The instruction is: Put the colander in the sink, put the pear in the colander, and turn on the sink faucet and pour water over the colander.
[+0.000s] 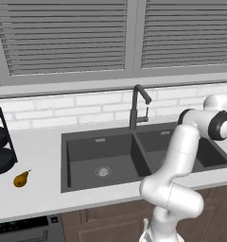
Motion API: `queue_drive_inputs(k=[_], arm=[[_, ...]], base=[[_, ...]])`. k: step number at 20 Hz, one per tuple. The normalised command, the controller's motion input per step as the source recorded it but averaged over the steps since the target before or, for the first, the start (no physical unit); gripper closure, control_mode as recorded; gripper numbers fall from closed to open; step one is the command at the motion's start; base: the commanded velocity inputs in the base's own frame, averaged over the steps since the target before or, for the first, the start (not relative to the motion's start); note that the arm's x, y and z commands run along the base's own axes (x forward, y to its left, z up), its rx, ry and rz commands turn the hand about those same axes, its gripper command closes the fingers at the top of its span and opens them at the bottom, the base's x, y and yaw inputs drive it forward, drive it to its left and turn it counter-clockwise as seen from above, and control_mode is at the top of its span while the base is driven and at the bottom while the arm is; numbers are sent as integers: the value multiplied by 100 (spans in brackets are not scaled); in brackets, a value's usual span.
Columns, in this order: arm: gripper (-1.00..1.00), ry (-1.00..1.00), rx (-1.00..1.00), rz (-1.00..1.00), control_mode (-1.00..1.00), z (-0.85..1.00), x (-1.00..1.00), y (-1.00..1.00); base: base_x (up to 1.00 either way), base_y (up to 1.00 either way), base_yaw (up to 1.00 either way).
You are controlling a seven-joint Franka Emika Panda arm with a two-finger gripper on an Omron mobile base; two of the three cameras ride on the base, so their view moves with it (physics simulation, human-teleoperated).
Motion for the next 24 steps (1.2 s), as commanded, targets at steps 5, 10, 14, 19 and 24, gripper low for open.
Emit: queue_drive_inputs(k=[5,10,14,19,24], arm=[[-100,0,0,-6,-100,0,-11,-1],[-100,0,0,-4,-100,-18,-8,0],[-100,0,0,-4,-100,-37,-1,0],[-100,0,0,-5,-100,-31,0,0],[-100,0,0,-3,-100,-5,0,0]], base=[[0,0,0],[0,0,0],[0,0,0],[0,0,0],[0,0,0]])
